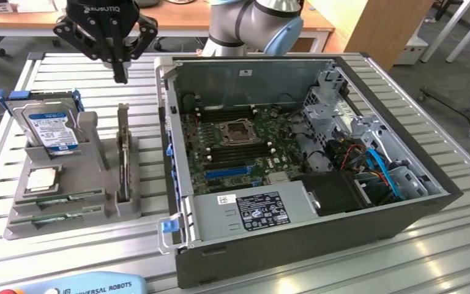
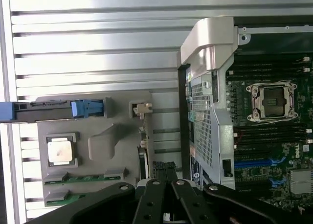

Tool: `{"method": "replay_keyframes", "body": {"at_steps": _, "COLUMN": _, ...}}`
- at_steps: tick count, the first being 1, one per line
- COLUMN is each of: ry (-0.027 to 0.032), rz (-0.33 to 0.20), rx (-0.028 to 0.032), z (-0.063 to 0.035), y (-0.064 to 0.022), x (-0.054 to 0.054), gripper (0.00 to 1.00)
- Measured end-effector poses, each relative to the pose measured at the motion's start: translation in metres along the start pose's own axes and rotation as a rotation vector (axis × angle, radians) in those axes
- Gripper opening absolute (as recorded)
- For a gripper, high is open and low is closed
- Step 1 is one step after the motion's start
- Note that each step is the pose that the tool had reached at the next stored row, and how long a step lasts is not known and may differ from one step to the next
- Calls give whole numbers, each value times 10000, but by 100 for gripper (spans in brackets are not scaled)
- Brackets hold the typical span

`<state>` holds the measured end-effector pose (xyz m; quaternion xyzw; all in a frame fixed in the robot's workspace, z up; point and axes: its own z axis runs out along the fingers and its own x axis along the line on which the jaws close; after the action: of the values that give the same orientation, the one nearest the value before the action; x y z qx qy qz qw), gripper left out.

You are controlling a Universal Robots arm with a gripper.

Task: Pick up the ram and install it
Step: 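Reach for the ram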

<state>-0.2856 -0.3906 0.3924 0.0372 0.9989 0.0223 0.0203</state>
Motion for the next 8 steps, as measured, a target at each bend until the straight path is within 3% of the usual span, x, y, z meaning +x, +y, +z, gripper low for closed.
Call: {"method": "replay_keyframes", "body": {"at_steps": 8, "ry": -12, "rz": -1, "rx": -1, "z": -7, "y": -8, "x": 216, "gripper": 10}}
